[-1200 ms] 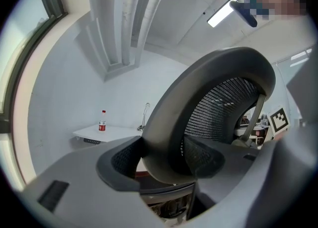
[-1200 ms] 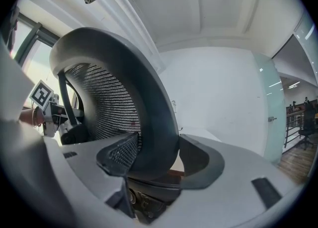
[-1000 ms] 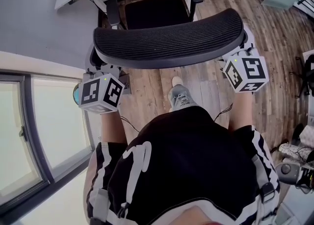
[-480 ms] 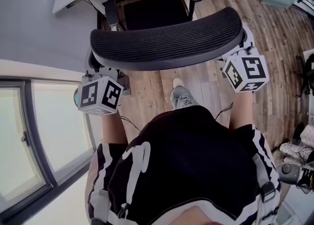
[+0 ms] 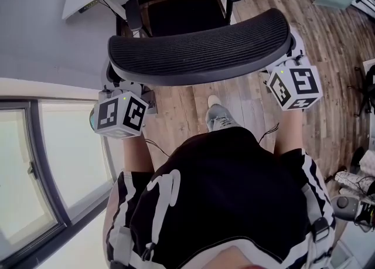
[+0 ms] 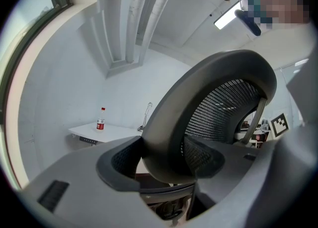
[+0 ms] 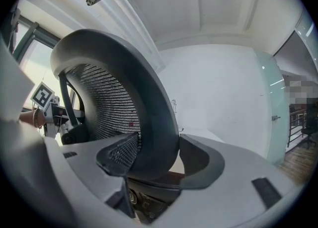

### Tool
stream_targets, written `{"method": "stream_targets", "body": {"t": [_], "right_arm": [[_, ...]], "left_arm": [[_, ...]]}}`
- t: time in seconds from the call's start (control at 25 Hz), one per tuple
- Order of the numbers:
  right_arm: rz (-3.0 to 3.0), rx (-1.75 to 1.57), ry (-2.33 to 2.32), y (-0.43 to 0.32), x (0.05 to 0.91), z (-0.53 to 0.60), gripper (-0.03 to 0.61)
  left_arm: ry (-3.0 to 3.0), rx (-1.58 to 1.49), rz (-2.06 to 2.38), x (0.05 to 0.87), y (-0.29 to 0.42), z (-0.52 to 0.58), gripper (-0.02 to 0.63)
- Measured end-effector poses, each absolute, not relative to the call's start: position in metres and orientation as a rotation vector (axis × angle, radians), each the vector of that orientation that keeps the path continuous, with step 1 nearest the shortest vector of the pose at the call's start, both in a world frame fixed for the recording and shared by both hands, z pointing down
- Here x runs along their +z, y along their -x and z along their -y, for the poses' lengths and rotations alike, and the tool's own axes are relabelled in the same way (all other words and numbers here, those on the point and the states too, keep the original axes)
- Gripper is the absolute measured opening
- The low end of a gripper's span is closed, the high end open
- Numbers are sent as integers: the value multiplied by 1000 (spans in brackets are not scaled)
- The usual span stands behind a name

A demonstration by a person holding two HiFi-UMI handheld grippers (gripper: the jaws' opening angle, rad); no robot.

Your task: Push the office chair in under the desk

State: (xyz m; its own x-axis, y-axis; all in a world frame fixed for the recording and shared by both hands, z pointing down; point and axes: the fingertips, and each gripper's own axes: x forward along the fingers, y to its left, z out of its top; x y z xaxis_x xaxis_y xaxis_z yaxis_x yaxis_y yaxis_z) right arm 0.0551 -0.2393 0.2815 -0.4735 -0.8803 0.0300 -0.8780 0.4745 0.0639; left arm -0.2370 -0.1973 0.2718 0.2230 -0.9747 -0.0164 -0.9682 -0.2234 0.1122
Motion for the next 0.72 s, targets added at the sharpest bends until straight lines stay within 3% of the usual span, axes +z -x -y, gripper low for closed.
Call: {"method": "stream_targets", "body": {"t": [0.72], "right_arm": [[2668, -30, -1569, -54, 280, 260, 253]], "left_arm": [[-2396, -124, 1910, 270, 238, 218, 267]]}}
